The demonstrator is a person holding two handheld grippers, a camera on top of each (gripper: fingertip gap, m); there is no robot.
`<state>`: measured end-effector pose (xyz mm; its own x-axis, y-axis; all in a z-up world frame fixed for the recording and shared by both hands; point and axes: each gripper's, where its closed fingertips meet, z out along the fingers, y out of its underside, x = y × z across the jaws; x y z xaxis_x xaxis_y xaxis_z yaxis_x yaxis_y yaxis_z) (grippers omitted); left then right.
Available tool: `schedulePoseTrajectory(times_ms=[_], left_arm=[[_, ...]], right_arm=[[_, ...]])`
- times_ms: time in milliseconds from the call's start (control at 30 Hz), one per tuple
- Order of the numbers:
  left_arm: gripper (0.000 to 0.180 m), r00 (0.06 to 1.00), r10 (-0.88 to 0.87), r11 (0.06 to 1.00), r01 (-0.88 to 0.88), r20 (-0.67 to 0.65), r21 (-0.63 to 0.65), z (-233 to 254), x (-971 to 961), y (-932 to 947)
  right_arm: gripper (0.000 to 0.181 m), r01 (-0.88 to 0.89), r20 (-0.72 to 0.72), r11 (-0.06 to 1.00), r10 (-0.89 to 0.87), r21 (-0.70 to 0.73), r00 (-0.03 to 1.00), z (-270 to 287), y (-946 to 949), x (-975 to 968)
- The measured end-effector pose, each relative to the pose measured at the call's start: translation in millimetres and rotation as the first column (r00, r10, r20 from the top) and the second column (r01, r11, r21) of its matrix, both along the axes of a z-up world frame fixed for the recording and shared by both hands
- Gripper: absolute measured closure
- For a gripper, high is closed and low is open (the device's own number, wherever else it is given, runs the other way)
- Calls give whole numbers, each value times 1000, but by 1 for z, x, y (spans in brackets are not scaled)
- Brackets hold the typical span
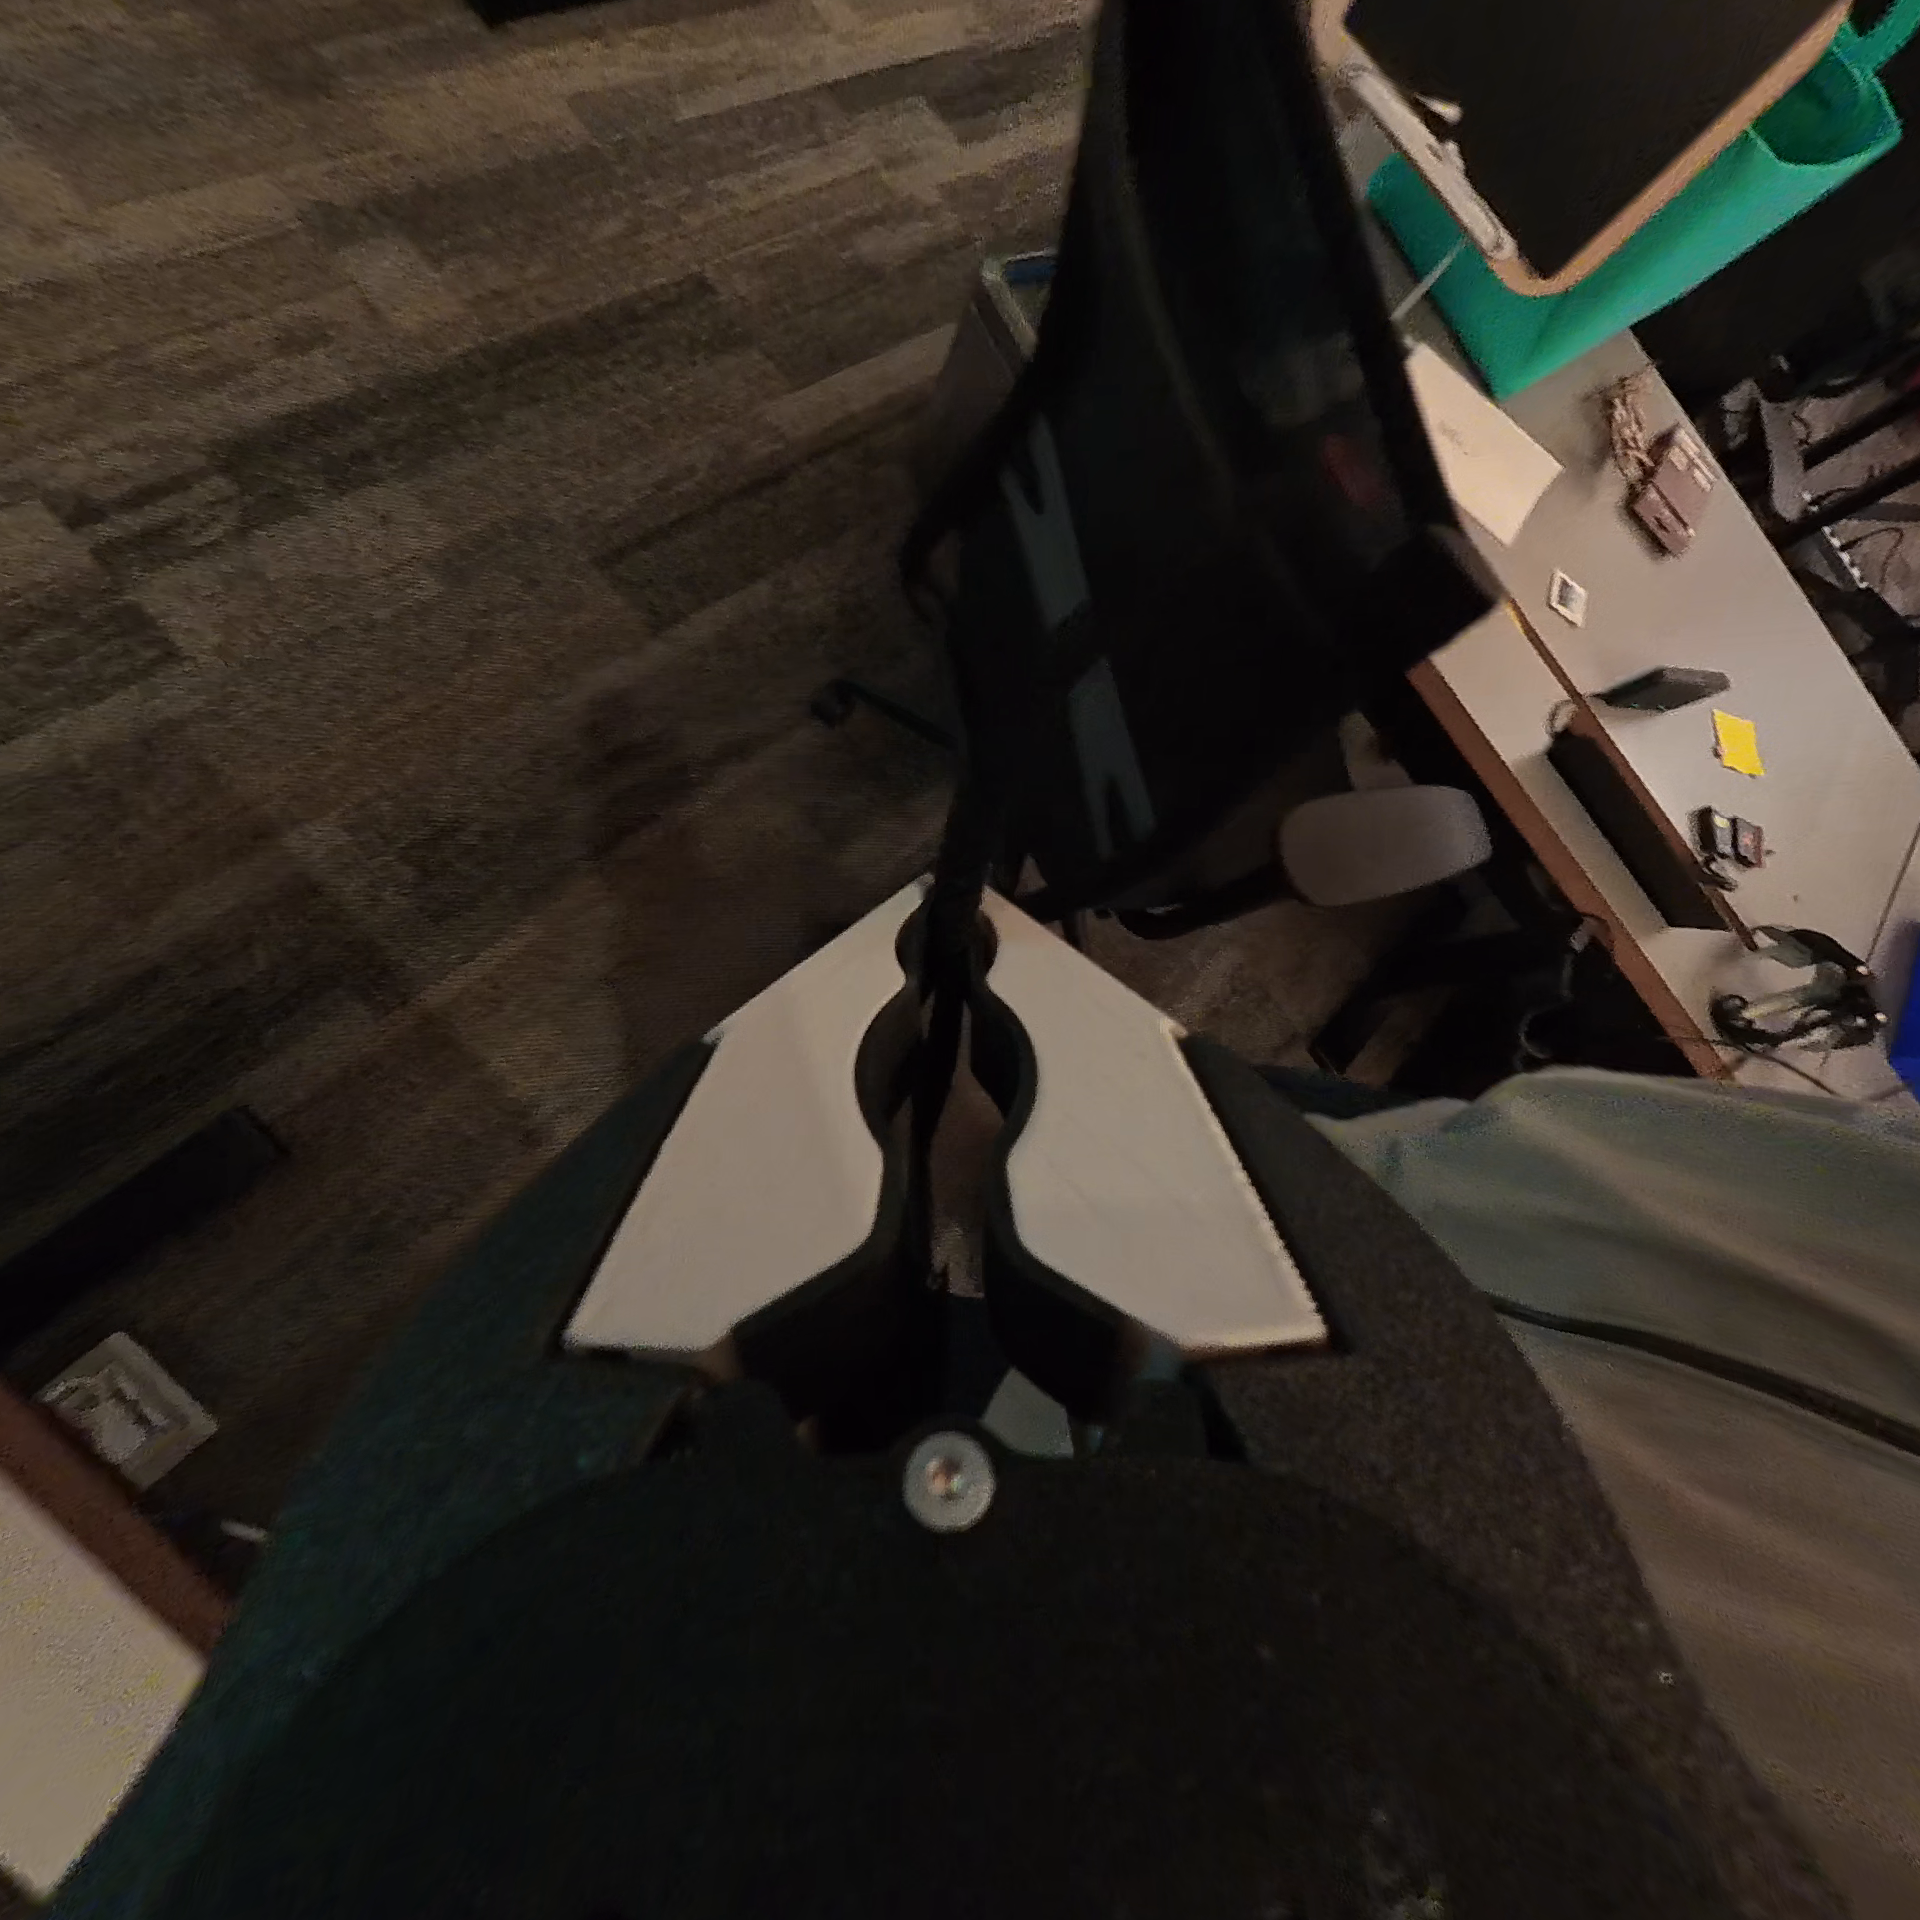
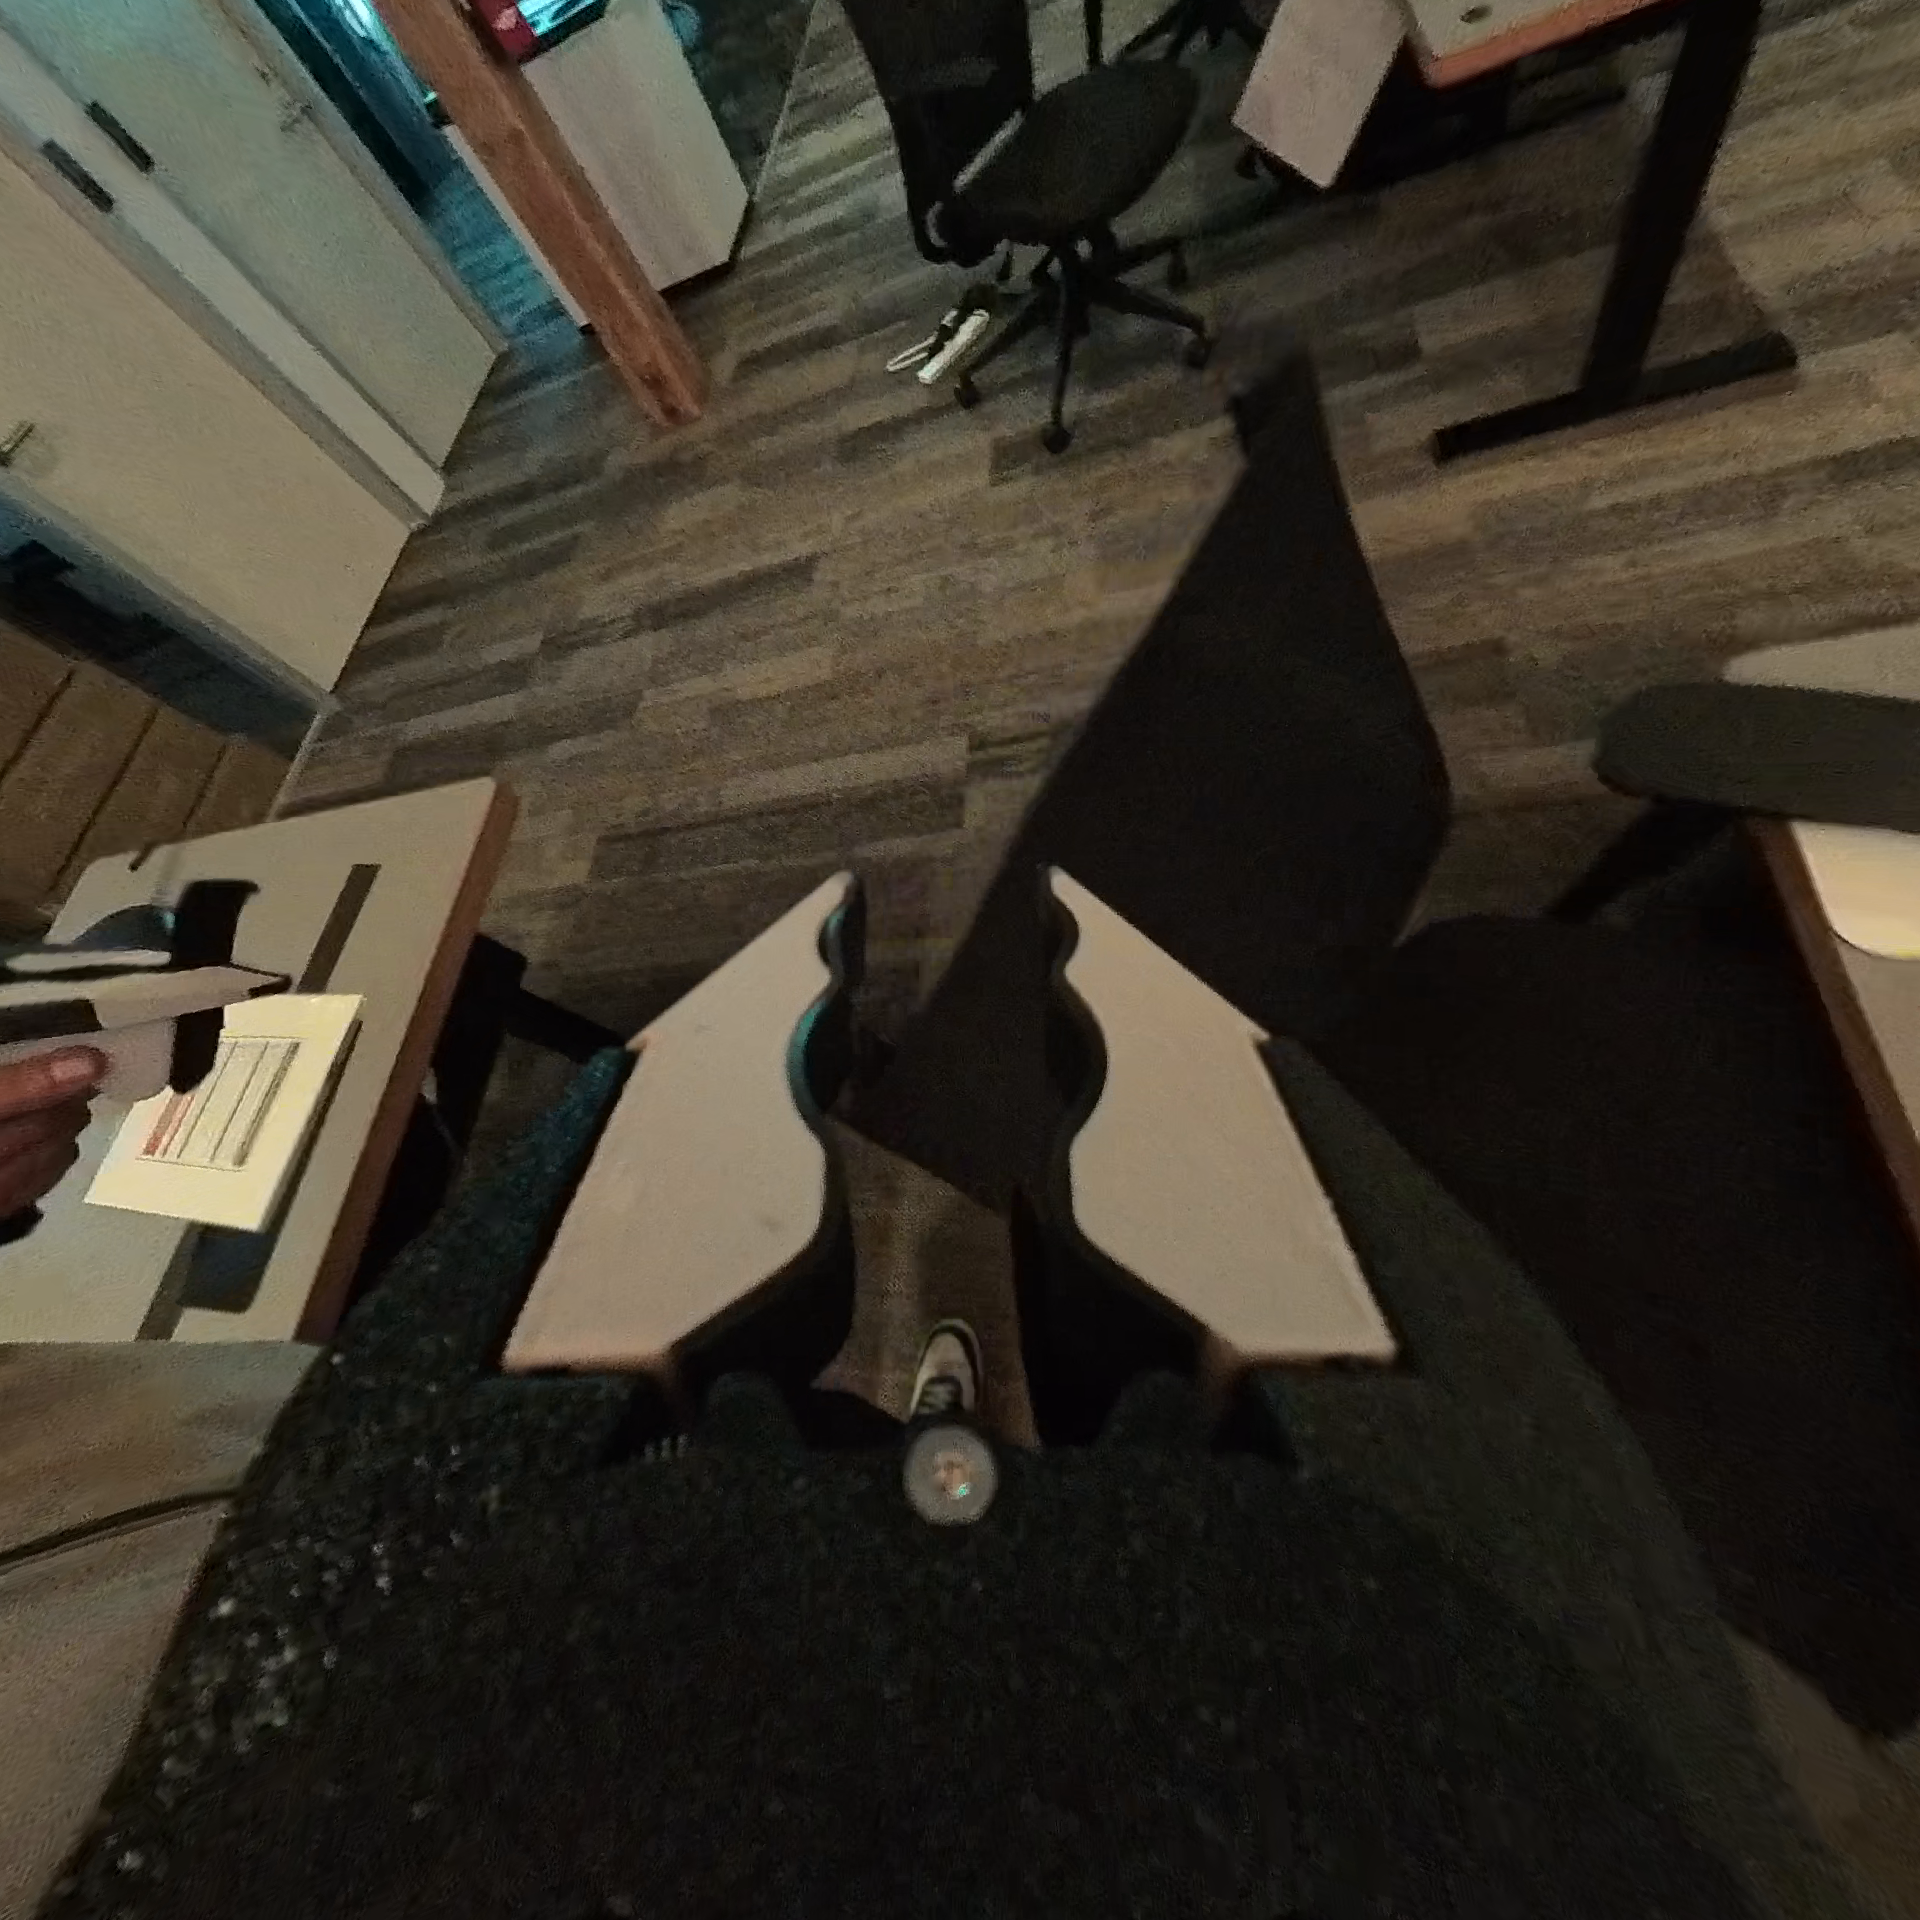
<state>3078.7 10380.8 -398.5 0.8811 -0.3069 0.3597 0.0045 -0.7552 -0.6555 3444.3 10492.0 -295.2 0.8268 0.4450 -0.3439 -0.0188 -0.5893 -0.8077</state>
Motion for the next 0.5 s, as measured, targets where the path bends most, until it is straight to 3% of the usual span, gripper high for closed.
schedulePoseTrajectory(times_ms=[167, 267, 500], left_arm=[[180, 998, 63, 998, -64, 10, 8, -1, -75, 37], [180, 994, 99, 995, -99, 44, -2, -5, -103, 68], [180, 998, 59, 998, -59, 30, -10, -26, -150, 192]], right_arm=[[149, -80, 57, 996, 78, 36, 995, 14, 60, -90], [149, -164, 19, 985, 164, 43, 986, 17, 99, -140], [150, -177, -7, 982, 178, 71, 984, 7, 243, -216]])
